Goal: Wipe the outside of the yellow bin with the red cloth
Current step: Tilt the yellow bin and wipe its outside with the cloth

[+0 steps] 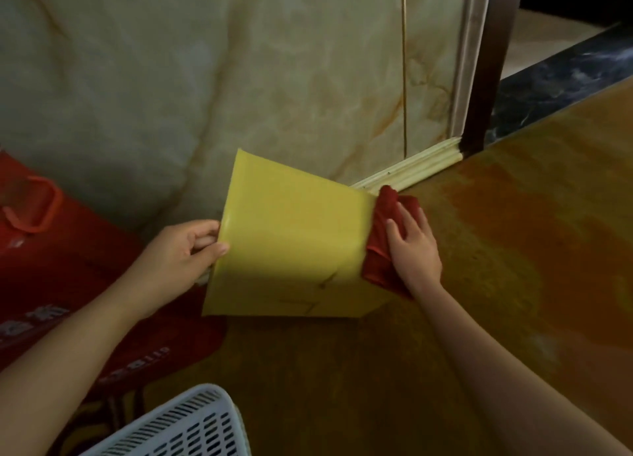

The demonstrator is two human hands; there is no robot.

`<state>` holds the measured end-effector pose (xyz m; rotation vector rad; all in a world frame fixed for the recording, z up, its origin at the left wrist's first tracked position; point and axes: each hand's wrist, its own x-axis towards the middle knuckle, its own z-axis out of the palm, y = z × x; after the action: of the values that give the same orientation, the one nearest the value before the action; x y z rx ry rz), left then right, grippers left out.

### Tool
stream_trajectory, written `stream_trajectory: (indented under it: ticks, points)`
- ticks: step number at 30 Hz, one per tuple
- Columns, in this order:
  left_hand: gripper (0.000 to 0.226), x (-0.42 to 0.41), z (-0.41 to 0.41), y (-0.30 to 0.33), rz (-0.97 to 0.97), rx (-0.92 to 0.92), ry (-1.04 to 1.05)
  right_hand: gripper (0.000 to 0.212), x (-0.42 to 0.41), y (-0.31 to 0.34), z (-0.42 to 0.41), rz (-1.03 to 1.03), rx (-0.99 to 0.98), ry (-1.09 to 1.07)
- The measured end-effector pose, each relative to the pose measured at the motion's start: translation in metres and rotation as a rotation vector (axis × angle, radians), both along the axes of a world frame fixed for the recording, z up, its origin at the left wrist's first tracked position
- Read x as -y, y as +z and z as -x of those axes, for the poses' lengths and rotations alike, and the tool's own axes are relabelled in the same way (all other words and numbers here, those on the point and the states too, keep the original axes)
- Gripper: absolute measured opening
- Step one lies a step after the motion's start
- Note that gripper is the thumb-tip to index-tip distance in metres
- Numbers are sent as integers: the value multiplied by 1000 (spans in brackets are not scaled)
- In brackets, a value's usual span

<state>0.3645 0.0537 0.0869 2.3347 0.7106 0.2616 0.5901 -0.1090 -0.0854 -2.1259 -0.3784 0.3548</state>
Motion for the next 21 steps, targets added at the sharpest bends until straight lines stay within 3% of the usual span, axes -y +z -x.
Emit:
stream_trajectory:
  ticks: [3, 7, 10, 14, 18, 21]
  points:
    - [44, -2, -13, 5, -26, 37, 62, 52, 2, 1, 15, -56, -14, -120]
    - [23, 2, -41, 20, 93, -4, -8, 51, -27, 49, 58, -209, 257, 84]
    - [22, 6, -58, 32, 244, 48, -36, 49, -44, 84, 79, -354, 435, 276]
    - [18, 0, -59, 36, 358, 21, -80, 62, -45, 77, 81, -244, 720, 340]
    - [30, -14, -62, 36, 326, -9, -18, 70, -31, 39, 67, -172, 740, 289]
    - [28, -22, -54, 34, 328, 23, 31, 72, -11, 4, 53, -111, 539, 156]
